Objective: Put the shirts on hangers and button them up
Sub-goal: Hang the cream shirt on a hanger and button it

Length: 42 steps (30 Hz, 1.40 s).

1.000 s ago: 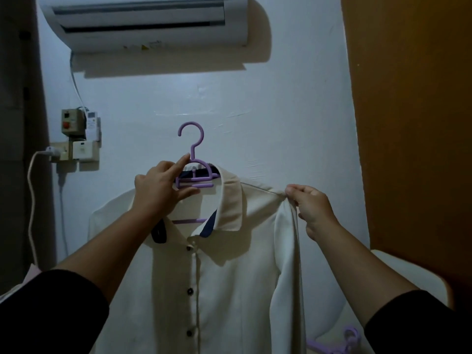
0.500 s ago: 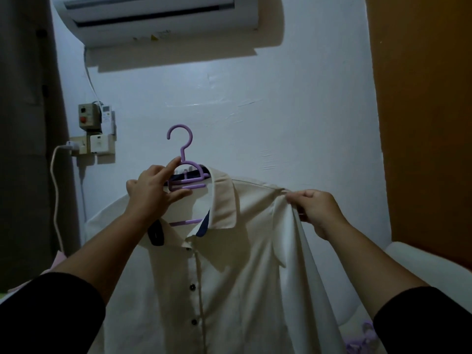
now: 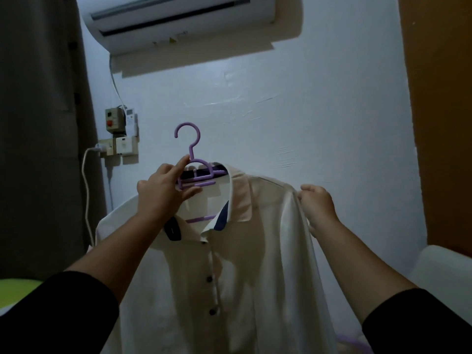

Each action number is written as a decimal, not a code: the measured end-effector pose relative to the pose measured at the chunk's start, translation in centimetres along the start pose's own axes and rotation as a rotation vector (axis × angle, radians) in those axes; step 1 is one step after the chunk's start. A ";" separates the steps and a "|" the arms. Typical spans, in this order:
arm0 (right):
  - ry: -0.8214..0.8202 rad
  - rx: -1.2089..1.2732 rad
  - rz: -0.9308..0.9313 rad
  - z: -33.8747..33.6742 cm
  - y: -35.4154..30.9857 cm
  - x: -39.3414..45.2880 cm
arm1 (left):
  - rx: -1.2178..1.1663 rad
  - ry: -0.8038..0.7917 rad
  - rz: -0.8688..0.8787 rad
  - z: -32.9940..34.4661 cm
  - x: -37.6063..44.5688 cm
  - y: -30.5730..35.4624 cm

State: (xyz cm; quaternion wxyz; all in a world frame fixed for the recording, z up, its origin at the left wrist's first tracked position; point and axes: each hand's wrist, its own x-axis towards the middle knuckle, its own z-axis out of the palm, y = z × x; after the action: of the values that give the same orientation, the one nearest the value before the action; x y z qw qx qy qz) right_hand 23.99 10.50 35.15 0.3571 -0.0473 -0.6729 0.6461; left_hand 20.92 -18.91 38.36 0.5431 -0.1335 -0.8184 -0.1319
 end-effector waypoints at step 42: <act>-0.148 -0.686 -0.883 10.1 -2.0 -4.0 | -0.015 -0.167 -0.007 -4.8 -7.7 -5.3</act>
State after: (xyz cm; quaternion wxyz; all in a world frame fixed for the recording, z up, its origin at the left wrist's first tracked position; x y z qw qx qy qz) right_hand 22.26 -0.37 36.15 0.5097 0.1710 -0.8235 0.1810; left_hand 25.99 -26.18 32.69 0.4716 -0.1451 -0.8603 -0.1281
